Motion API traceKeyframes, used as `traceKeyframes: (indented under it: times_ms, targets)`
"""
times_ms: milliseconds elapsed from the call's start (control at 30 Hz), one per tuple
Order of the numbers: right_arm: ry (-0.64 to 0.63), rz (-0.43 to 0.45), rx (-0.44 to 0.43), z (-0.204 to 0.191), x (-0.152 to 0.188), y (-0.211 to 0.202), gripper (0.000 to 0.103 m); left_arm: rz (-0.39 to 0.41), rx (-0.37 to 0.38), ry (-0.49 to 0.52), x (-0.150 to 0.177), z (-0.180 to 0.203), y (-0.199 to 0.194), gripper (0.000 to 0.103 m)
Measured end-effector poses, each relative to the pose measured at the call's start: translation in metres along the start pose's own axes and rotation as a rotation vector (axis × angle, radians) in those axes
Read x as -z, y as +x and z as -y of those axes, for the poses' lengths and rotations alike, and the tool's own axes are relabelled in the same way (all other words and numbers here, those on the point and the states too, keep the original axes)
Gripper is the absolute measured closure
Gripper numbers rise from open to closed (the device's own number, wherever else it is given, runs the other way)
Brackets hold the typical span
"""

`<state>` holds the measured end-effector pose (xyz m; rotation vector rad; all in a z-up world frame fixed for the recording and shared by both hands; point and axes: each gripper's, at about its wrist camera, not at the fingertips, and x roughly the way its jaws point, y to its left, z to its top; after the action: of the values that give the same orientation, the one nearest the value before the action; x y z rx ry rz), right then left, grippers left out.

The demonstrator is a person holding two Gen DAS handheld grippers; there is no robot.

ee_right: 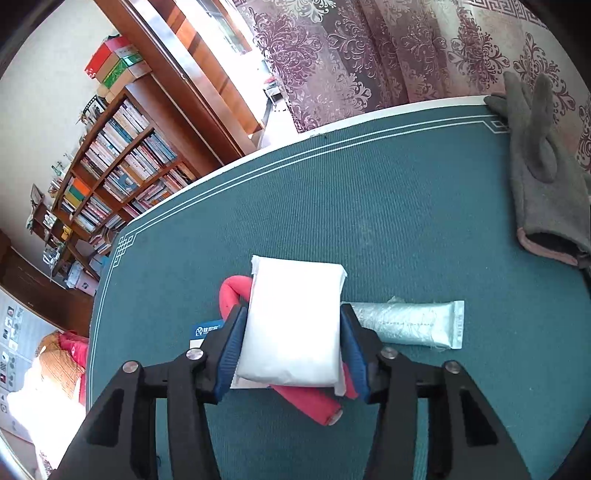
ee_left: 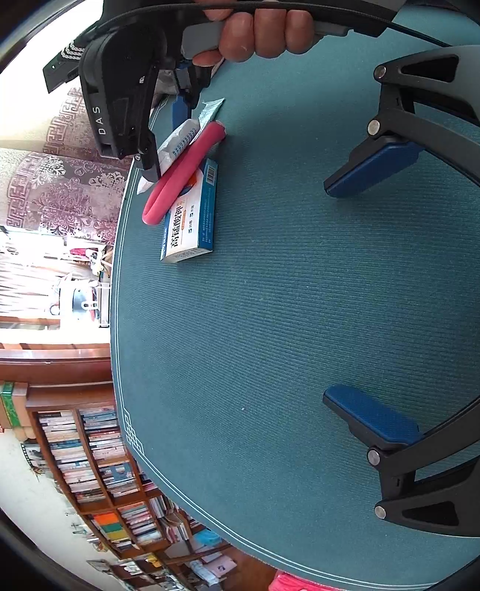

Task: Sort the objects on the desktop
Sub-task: 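Move the right tool over the white packet lying on the pink foam curler, then grasp the white packet with the right tool while the left tool approaches the pink curler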

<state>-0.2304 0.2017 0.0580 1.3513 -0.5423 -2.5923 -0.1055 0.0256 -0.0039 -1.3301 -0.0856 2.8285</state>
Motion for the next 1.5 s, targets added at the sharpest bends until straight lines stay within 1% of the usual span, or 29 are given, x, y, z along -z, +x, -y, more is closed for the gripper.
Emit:
traceKeyframes:
  times_ms: [333,467,667,800,867,933,1033,1167,1233,1333,1433,1500]
  targets:
    - [0.038,-0.005,0.017,0.032,0.023,-0.017,0.052,-0.002,-0.011,0.004,0.002,0.005,0.001,0.001]
    - [0.054,-0.012,0.025,0.044,0.038,-0.029,0.052,-0.003,-0.013,0.006,0.002,0.006,0.001,0.001]
    - [0.088,-0.017,-0.016,0.063,0.074,-0.058,0.052,0.001,0.001,-0.004,0.001,0.001,0.000,0.001]
    - [0.129,0.019,-0.036,0.076,0.103,-0.083,0.052,-0.005,-0.008,0.002,0.000,0.003,0.001,0.001]
    - [0.125,0.042,-0.028,0.078,0.118,-0.096,0.052,-0.013,-0.020,0.012,-0.001,0.004,0.002,0.001]
    - [0.091,0.070,0.004,0.074,0.131,-0.107,0.052,-0.020,-0.031,0.016,-0.004,0.008,0.004,0.001]
    - [0.023,0.115,0.059,0.067,0.146,-0.119,0.052,-0.038,-0.024,0.012,-0.011,0.014,0.007,0.001]
    - [-0.028,0.156,0.089,0.067,0.160,-0.126,0.052,-0.067,0.037,0.003,-0.028,0.027,0.010,0.001]
    - [-0.027,0.166,0.085,0.070,0.164,-0.127,0.052,-0.054,0.051,0.006,-0.039,0.037,0.008,0.001]
    - [0.005,0.163,0.061,0.077,0.167,-0.124,0.052,-0.026,0.058,0.051,-0.056,0.059,0.005,0.001]
    - [0.039,0.159,0.037,0.085,0.172,-0.125,0.052,-0.007,0.044,0.100,-0.072,0.083,0.009,0.001]
    - [0.045,0.163,0.025,0.086,0.174,-0.127,0.052,-0.001,0.043,0.114,-0.083,0.097,0.015,0.001]
